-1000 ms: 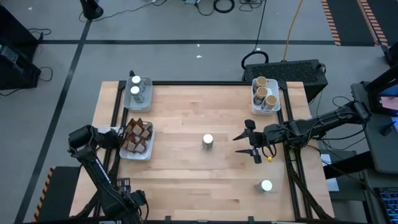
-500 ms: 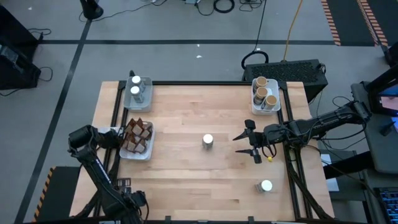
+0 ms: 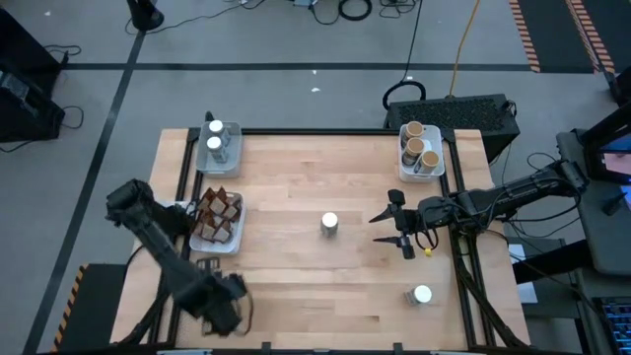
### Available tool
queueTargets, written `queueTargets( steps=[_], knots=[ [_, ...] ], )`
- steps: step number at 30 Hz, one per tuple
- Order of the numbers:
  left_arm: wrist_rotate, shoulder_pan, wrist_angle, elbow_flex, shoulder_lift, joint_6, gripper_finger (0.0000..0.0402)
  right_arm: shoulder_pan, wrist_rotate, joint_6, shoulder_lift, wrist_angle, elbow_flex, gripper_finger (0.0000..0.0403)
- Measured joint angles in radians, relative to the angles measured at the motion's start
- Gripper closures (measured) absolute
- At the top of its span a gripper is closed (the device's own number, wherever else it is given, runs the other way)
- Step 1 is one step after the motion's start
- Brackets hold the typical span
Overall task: Sort spices by type
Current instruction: Put the white seasoning bottle into the gray bin
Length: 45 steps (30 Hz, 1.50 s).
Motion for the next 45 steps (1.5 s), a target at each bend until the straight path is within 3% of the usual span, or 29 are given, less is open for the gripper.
queueTargets(
  steps=[16,20,27,34,40,45],
  knots=[
    [-0.297,0.625,-0.077,0.055,-0.219,0.144,0.0191,0.0,0.0,-0.005,0.0,-0.008,0.0,0.0177],
    [-0.297,0.822,-0.166,0.055,-0.238,0.169,0.0191,0.0,0.0,-0.015,0.0,-0.01,0.0,0.0177],
    [-0.289,1.19,-0.152,0.055,-0.233,0.406,0.0191,0.0,0.0,-0.031,0.0,-0.01,0.0,0.0177],
    [-0.278,1.567,-0.119,0.055,-0.229,0.441,0.0191,0.0,0.0,-0.05,0.0,-0.014,0.0,0.0177],
    [-0.166,1.728,0.059,0.055,-0.207,0.547,0.0191,-0.001,0.005,-0.081,0.0,-0.014,0.0,0.0177],
    [-0.153,1.787,0.073,0.055,-0.132,0.609,0.0191,-0.018,0.005,-0.098,0.0,-0.014,0.0,0.0177]
  ],
)
